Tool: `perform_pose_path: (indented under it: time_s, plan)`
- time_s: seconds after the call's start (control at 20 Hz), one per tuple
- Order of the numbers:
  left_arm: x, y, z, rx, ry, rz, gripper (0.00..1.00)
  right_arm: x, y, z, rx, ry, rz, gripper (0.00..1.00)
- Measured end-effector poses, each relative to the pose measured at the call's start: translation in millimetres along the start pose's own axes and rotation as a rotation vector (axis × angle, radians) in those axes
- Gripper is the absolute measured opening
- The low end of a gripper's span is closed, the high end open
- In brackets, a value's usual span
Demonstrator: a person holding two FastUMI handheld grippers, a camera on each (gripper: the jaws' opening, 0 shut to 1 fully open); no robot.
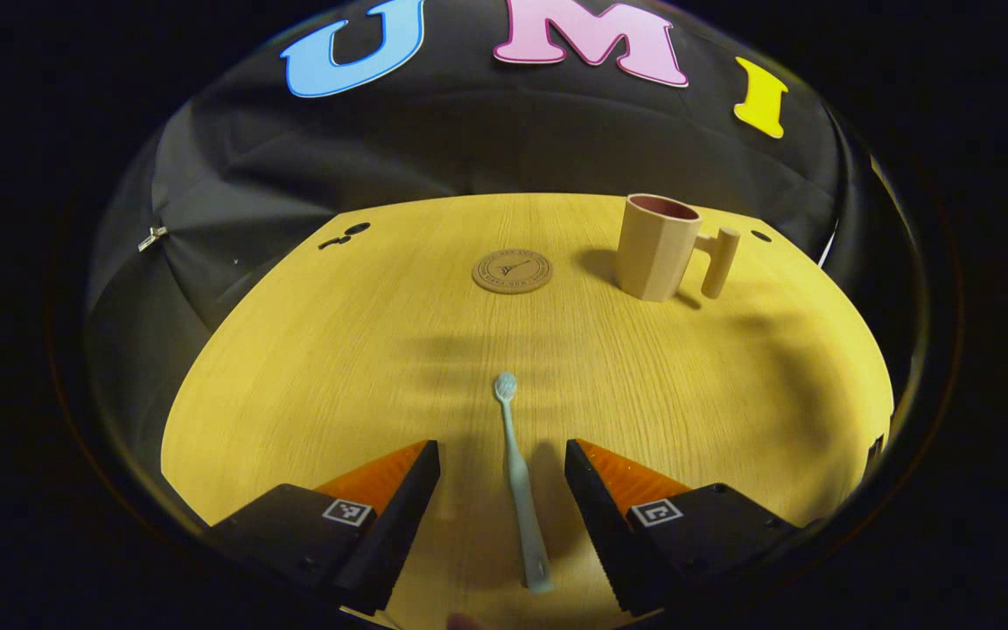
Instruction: Put the toothbrush and toothpaste on the desktop into the cup, then pick up the cup and place it on the coaster on the desktop.
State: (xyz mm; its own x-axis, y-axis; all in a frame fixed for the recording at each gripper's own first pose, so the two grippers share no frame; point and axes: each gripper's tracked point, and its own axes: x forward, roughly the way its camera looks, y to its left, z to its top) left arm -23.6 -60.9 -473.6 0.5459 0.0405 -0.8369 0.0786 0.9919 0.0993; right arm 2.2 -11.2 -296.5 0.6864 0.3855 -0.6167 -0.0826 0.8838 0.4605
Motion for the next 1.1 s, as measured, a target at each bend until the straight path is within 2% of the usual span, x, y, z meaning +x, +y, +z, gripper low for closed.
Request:
perform_pose_path:
  time_s: [0.1, 0.2, 0.25, 0.4, 0.6, 0.75, 0.95, 1.1]
  plan:
    - [0.4, -2.7, -6.0, 0.004, 0.020, -0.002, 0.90, -0.5, -0.9, 1.1, 0.005, -0.002, 0.010, 0.11]
    - [1.1, -6.2, -12.6, 0.000, 0.042, -0.006, 0.83, -1.4, -2.4, 0.8, 0.003, 0.001, 0.020, 0.11]
    - [0.7, -8.3, -13.3, -0.003, 0.044, -0.009, 0.76, -2.4, -2.8, -0.3, 0.002, 0.003, 0.025, 0.11]
    - [1.8, -15.2, -15.4, -0.010, 0.054, -0.021, 0.62, -4.3, -4.0, -1.6, 0.008, 0.007, 0.033, 0.11]
    - [0.9, -23.3, -16.5, -0.015, 0.082, -0.033, 0.33, -6.8, -9.3, -0.3, 0.019, 0.005, 0.034, 0.11]
    - [0.6, -25.7, -16.3, -0.004, 0.109, -0.041, 0.15, -9.4, -12.8, 0.9, 0.018, 0.003, 0.031, 0.11]
    - [-2.0, -22.9, -11.8, -0.040, 0.129, -0.086, 0.07, -14.1, -9.4, 12.7, 0.037, -0.042, 0.043, 0.11]
    - [-21.0, -27.1, 8.8, -0.045, 0.050, -0.132, 0.07, -16.2, 0.6, 33.3, 0.049, -0.105, 0.072, 0.11]
